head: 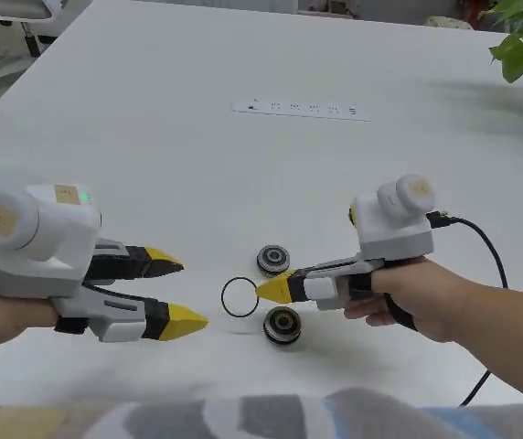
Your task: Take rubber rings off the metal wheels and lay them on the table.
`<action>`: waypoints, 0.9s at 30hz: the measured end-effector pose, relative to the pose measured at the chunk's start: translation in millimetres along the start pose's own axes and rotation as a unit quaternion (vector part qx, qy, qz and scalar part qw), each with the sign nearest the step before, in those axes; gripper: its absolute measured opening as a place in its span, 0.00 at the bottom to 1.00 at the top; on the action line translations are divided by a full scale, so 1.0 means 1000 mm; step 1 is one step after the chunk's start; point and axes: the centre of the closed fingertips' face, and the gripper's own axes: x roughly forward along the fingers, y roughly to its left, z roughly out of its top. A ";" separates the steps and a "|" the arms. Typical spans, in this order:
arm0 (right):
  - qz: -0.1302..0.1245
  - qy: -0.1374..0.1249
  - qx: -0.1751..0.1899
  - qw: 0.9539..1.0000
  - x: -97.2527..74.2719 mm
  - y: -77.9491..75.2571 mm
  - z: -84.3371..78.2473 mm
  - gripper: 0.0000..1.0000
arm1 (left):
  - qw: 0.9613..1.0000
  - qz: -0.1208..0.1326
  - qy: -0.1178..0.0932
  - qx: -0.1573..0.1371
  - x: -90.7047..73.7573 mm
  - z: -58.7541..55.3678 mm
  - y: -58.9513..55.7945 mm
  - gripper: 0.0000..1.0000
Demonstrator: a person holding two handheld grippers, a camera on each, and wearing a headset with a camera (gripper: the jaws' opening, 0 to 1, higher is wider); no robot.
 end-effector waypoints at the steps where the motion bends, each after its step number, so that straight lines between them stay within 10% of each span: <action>1: -0.002 0.001 0.000 1.000 0.001 0.000 0.000 0.00 | 1.000 0.000 0.000 0.000 0.000 0.000 0.000 0.50; 27: -0.035 0.015 -0.024 0.999 0.004 -0.016 -0.005 0.18 | 1.000 0.004 0.002 -0.007 -0.001 0.000 0.005 0.50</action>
